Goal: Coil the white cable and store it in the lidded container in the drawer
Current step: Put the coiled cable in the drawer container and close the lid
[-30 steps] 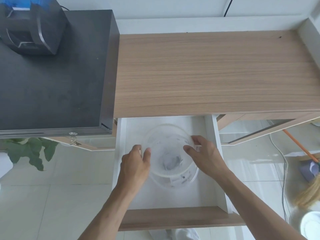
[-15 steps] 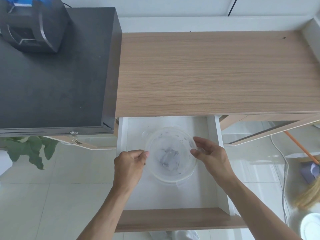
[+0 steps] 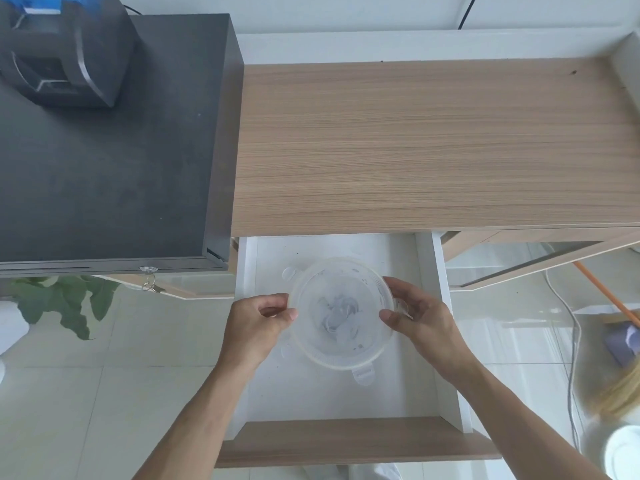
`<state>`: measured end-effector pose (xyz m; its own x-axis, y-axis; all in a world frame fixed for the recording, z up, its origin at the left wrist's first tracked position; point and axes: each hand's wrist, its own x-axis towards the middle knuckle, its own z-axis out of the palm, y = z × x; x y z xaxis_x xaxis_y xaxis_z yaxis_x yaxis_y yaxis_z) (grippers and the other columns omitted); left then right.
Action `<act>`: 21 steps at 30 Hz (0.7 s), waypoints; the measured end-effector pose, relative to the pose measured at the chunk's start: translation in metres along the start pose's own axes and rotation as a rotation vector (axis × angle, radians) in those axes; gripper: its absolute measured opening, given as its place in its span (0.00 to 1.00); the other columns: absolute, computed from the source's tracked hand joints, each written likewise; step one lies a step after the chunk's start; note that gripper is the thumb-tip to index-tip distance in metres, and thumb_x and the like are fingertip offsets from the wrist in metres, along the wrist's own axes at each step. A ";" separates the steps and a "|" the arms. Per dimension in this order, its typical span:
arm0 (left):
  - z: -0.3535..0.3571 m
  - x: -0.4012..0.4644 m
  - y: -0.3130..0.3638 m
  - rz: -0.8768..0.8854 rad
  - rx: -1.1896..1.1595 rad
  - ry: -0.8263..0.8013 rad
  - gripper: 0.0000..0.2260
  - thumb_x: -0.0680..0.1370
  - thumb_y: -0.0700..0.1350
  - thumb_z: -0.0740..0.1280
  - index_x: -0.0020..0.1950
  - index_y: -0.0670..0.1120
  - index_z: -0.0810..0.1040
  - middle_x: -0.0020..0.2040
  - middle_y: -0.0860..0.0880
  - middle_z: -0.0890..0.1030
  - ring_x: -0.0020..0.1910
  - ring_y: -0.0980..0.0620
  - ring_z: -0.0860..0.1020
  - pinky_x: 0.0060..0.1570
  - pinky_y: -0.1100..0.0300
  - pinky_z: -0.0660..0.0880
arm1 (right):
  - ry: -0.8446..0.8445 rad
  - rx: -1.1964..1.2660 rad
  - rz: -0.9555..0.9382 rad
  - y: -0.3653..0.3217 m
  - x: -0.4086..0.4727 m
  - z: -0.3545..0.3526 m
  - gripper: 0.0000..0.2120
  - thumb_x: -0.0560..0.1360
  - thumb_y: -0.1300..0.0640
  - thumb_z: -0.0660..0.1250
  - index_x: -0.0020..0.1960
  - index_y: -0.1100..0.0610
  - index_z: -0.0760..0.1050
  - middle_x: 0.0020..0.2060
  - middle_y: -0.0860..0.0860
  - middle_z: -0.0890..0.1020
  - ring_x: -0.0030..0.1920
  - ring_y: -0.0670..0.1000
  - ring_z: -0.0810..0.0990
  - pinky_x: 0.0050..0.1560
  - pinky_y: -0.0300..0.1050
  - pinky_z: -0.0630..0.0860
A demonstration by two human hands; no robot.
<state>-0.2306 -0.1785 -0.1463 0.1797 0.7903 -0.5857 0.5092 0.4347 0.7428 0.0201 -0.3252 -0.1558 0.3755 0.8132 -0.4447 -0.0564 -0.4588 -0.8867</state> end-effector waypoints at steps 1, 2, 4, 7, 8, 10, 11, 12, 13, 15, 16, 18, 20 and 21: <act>0.000 0.000 -0.001 0.000 -0.009 -0.020 0.08 0.76 0.36 0.79 0.52 0.48 0.90 0.47 0.56 0.91 0.50 0.58 0.88 0.53 0.64 0.80 | 0.002 -0.002 -0.003 0.002 0.001 0.000 0.24 0.76 0.65 0.75 0.70 0.50 0.78 0.63 0.41 0.85 0.66 0.40 0.80 0.63 0.36 0.77; 0.000 0.000 -0.002 0.006 -0.011 -0.028 0.09 0.76 0.36 0.78 0.53 0.47 0.90 0.49 0.56 0.91 0.51 0.58 0.88 0.54 0.63 0.80 | 0.008 -0.003 -0.004 0.003 0.001 0.001 0.25 0.76 0.65 0.75 0.71 0.51 0.78 0.63 0.40 0.84 0.66 0.39 0.79 0.62 0.34 0.77; 0.001 0.002 -0.007 0.027 0.043 -0.008 0.08 0.78 0.39 0.77 0.56 0.46 0.89 0.50 0.53 0.91 0.53 0.57 0.87 0.56 0.61 0.80 | 0.021 -0.026 -0.007 0.006 0.002 0.002 0.26 0.77 0.62 0.76 0.72 0.50 0.76 0.64 0.38 0.83 0.67 0.37 0.78 0.63 0.34 0.76; 0.004 0.005 -0.007 0.041 0.223 0.041 0.08 0.80 0.45 0.76 0.58 0.43 0.87 0.48 0.49 0.89 0.49 0.51 0.87 0.47 0.62 0.79 | 0.001 -0.131 -0.015 0.007 0.005 0.001 0.25 0.79 0.57 0.74 0.74 0.48 0.75 0.67 0.37 0.81 0.70 0.36 0.75 0.68 0.37 0.73; 0.005 0.004 -0.005 0.049 0.278 0.038 0.09 0.82 0.47 0.74 0.56 0.42 0.87 0.46 0.48 0.89 0.46 0.50 0.87 0.44 0.62 0.79 | -0.006 -0.168 -0.012 0.005 0.006 0.002 0.25 0.79 0.55 0.74 0.74 0.47 0.74 0.67 0.37 0.81 0.70 0.35 0.74 0.68 0.36 0.72; 0.007 0.000 0.000 0.094 0.461 0.012 0.13 0.85 0.51 0.68 0.50 0.42 0.84 0.44 0.44 0.86 0.43 0.45 0.84 0.40 0.58 0.76 | 0.005 -0.245 0.006 0.002 0.006 0.003 0.25 0.80 0.52 0.72 0.76 0.43 0.72 0.66 0.36 0.81 0.67 0.32 0.75 0.66 0.33 0.71; 0.008 -0.002 0.001 0.127 0.584 0.002 0.17 0.86 0.53 0.64 0.45 0.43 0.81 0.42 0.43 0.82 0.42 0.42 0.82 0.40 0.54 0.75 | 0.024 -0.292 0.013 0.000 0.006 0.005 0.25 0.81 0.51 0.71 0.76 0.41 0.71 0.64 0.36 0.81 0.64 0.32 0.76 0.63 0.32 0.71; 0.009 -0.005 0.002 0.141 0.686 -0.002 0.20 0.87 0.55 0.61 0.41 0.46 0.75 0.40 0.44 0.78 0.39 0.41 0.79 0.39 0.52 0.73 | 0.047 -0.343 0.014 -0.002 0.006 0.006 0.26 0.81 0.50 0.71 0.77 0.40 0.70 0.62 0.38 0.80 0.61 0.35 0.76 0.60 0.33 0.71; 0.010 -0.008 0.003 0.134 0.741 -0.006 0.22 0.88 0.57 0.58 0.38 0.47 0.70 0.37 0.46 0.75 0.36 0.41 0.76 0.38 0.50 0.72 | 0.068 -0.394 0.015 -0.003 0.007 0.008 0.27 0.81 0.48 0.70 0.78 0.40 0.68 0.61 0.40 0.80 0.60 0.39 0.76 0.59 0.35 0.70; 0.011 -0.009 0.005 0.076 0.715 -0.048 0.22 0.88 0.56 0.56 0.39 0.46 0.70 0.34 0.45 0.78 0.31 0.41 0.78 0.35 0.50 0.76 | 0.075 -0.493 0.031 -0.003 0.008 0.011 0.28 0.82 0.47 0.67 0.80 0.42 0.65 0.55 0.47 0.82 0.57 0.49 0.79 0.54 0.41 0.71; 0.012 -0.009 0.009 0.016 0.639 -0.069 0.21 0.89 0.55 0.56 0.42 0.45 0.74 0.36 0.43 0.82 0.30 0.43 0.82 0.34 0.52 0.80 | 0.060 -0.536 0.045 -0.003 0.009 0.012 0.28 0.83 0.48 0.66 0.81 0.43 0.63 0.49 0.49 0.83 0.52 0.52 0.81 0.50 0.42 0.71; 0.016 -0.011 0.015 -0.092 0.522 -0.092 0.16 0.89 0.51 0.57 0.52 0.43 0.78 0.43 0.41 0.86 0.32 0.45 0.86 0.35 0.55 0.83 | 0.001 -0.581 0.073 0.000 0.009 0.016 0.28 0.85 0.48 0.61 0.83 0.45 0.58 0.38 0.46 0.79 0.42 0.51 0.79 0.42 0.44 0.71; 0.017 -0.012 0.020 -0.090 0.512 -0.138 0.12 0.89 0.48 0.55 0.61 0.44 0.75 0.48 0.41 0.86 0.36 0.46 0.88 0.35 0.57 0.81 | -0.040 -0.612 0.086 0.002 0.008 0.019 0.28 0.86 0.49 0.58 0.84 0.46 0.54 0.35 0.45 0.76 0.38 0.51 0.78 0.41 0.47 0.70; 0.017 -0.013 0.021 -0.079 0.505 -0.172 0.11 0.89 0.47 0.55 0.68 0.45 0.71 0.52 0.42 0.85 0.37 0.47 0.88 0.33 0.60 0.78 | -0.050 -0.623 0.093 0.002 0.008 0.020 0.28 0.87 0.50 0.56 0.84 0.47 0.52 0.35 0.45 0.76 0.38 0.53 0.77 0.42 0.48 0.70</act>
<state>-0.2078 -0.1867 -0.1288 0.2382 0.6635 -0.7093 0.8603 0.1949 0.4712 0.0043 -0.3128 -0.1638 0.3502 0.7689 -0.5349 0.4685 -0.6383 -0.6108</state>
